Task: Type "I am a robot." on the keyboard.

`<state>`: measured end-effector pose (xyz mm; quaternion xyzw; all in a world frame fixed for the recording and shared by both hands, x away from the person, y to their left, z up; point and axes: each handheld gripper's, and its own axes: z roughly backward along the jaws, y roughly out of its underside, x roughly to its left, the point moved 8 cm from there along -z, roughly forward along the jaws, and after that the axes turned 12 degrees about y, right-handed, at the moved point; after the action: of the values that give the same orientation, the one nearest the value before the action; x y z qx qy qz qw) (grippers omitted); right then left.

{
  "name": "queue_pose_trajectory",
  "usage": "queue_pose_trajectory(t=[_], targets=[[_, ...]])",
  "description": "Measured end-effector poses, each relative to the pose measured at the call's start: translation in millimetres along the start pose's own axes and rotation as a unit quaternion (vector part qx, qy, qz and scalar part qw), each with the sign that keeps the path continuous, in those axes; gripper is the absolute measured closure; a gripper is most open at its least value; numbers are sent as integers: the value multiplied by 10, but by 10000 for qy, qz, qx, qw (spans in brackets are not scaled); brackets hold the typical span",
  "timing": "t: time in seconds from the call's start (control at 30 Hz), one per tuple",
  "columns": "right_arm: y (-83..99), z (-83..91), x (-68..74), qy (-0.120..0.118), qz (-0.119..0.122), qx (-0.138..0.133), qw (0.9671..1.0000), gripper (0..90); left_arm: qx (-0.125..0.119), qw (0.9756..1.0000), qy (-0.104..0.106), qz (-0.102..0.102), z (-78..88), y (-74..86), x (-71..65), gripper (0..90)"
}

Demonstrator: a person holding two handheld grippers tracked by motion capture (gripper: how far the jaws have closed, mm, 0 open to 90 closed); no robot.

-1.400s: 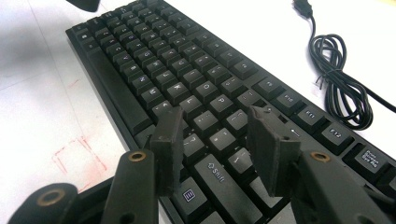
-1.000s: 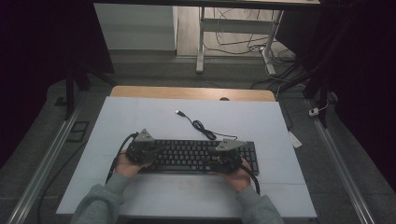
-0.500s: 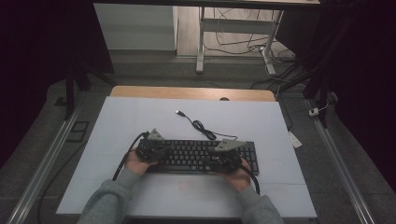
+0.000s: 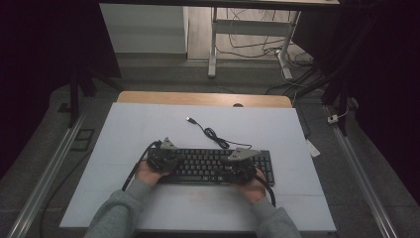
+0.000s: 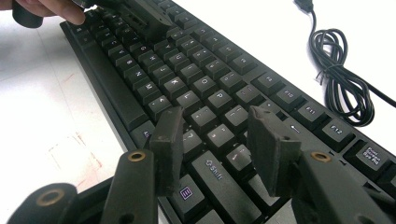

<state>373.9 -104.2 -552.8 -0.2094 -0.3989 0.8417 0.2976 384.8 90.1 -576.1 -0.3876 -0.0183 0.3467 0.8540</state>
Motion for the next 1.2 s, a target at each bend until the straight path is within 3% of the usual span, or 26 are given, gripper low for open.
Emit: queue_pose_trajectory(t=[0.3,0.5,0.9,1.2], targets=[[0,-1,3,-1,22,-2,10000,562,26,10000,-23,0,-13,10,10,889],[-5,3,2,-11,-5,-17,10000,561,-168,9998,-37,-39,103,-33,-29,865],[-10,18,-25,16,-38,-54,10000,559,-487,9988,44,45,510,26,-106,491],[-3,17,-25,26,-42,-31,10000,557,-648,9977,13,213,683,227,-130,330]])
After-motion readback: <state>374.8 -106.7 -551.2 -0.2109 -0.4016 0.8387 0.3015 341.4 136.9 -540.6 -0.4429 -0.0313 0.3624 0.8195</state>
